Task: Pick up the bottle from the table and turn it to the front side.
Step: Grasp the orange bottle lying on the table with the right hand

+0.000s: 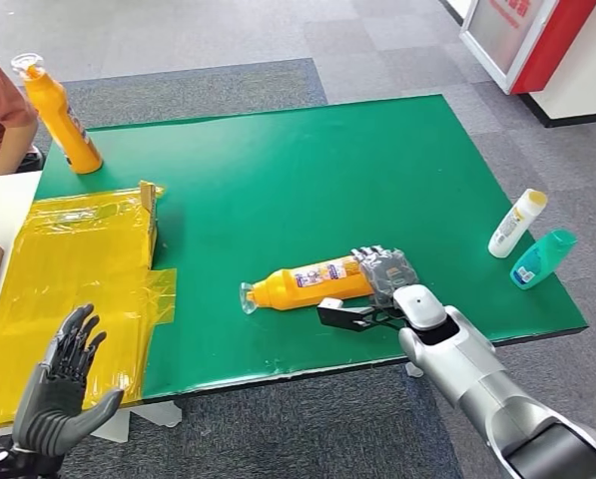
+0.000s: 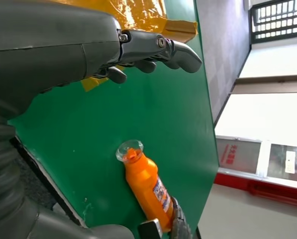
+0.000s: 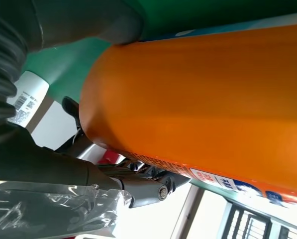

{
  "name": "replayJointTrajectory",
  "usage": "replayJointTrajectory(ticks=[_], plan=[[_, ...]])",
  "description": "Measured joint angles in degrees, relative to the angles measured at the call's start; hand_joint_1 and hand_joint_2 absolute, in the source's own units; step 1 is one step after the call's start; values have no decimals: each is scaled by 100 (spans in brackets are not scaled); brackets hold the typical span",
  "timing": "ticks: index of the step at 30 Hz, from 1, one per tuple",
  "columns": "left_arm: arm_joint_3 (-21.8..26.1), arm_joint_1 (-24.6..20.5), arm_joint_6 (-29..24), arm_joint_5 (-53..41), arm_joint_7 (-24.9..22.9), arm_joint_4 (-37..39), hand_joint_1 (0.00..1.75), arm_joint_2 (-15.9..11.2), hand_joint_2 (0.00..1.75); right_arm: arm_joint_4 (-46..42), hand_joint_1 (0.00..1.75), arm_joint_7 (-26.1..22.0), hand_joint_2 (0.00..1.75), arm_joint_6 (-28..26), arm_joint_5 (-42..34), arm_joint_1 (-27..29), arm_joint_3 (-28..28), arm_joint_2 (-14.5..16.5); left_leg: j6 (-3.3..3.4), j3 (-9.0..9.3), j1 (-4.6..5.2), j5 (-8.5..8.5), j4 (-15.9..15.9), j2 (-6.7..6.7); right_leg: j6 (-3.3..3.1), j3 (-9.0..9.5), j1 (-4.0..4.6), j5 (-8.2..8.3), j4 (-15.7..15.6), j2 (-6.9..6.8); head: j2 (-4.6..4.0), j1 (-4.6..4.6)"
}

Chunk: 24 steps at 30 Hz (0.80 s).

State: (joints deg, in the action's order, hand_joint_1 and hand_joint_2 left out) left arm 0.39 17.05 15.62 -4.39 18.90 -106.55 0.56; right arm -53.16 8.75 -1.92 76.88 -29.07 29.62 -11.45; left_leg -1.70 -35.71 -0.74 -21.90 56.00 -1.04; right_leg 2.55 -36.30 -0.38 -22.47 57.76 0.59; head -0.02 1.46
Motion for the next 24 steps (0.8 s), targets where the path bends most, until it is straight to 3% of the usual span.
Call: replayJointTrajectory(ticks=[5, 12, 15, 24], plan=[[-2, 5, 4, 2, 23, 0, 0, -31, 175, -9, 175, -218, 175, -58, -546, 44, -66, 10, 0, 1, 0, 0, 0, 0, 0, 0, 0, 0, 0, 0, 0, 0], [2, -29, 12, 199, 228, 26, 0, -58, 175, -712, 175, -1225, 175, 484, -3919, 673, -933, 158, 0, -2, 0, -1, 0, -1, 0, -1, 0, -1, 0, -1, 0, 0], [21, -82, -1, 469, 422, 28, 0, -63, 175, -1178, 175, -1464, 175, 628, -4997, 954, -1285, 223, 0, -2, 0, -2, 0, -2, 0, 0, 1, -6, 0, -3, 0, 0], [55, -232, 65, 844, 498, 29, 0, -65, 175, -1969, 175, -1749, 175, 537, -5769, 1370, -1711, 294, 2, -1, 2, -3, 0, -1, 1, 0, -4, -6, -1, -3, 0, 1]])
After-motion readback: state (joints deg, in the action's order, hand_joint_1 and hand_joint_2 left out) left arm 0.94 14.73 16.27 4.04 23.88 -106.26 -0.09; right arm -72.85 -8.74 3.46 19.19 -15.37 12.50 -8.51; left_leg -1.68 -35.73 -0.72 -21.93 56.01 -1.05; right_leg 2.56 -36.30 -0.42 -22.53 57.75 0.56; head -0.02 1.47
